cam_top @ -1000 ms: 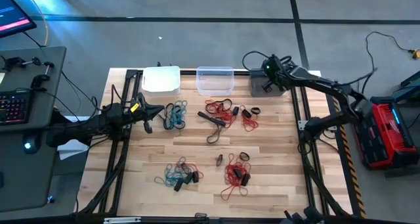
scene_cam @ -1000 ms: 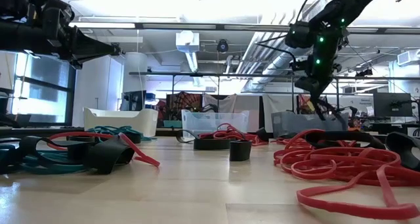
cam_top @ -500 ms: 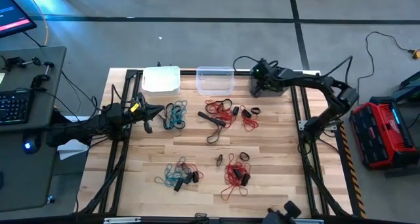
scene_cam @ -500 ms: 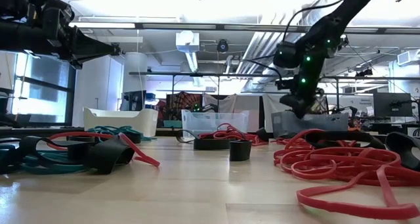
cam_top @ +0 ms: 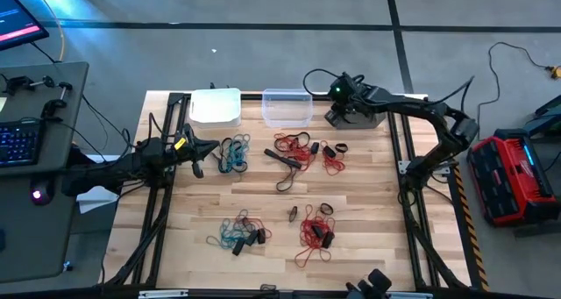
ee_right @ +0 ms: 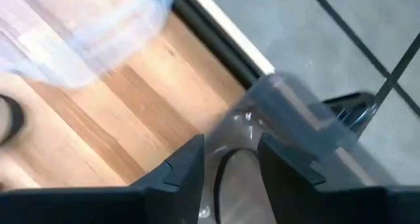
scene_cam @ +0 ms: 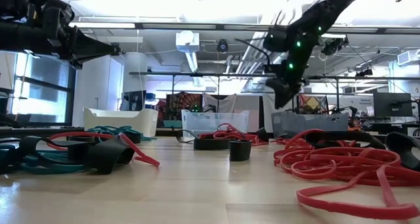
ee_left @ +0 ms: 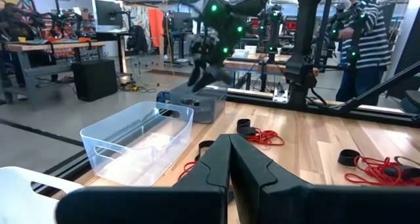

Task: Sort rubber bands into baskets
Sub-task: Put the black rubber band into the black bin

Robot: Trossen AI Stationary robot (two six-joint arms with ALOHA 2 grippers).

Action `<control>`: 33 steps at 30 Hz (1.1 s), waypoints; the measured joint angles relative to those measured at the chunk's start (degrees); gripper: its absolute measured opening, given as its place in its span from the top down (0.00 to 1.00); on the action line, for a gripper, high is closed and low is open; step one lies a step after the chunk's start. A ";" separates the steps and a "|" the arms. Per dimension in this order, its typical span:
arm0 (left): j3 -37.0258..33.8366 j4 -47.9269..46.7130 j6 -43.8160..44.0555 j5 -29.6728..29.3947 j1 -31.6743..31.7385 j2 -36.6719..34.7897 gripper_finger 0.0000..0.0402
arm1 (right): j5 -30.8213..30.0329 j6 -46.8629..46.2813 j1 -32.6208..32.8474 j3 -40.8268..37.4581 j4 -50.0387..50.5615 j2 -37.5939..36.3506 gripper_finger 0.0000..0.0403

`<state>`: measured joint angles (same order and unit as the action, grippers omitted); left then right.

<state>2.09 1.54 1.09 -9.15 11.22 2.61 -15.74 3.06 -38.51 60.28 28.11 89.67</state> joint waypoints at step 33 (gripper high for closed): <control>0.01 -0.09 2.79 -0.02 0.00 0.02 1.00 | 1.44 -37.18 20.86 1.72 -6.34 10.72 0.71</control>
<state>2.10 1.45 3.88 -9.17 11.22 2.63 -14.30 -34.12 -17.65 62.00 21.78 100.39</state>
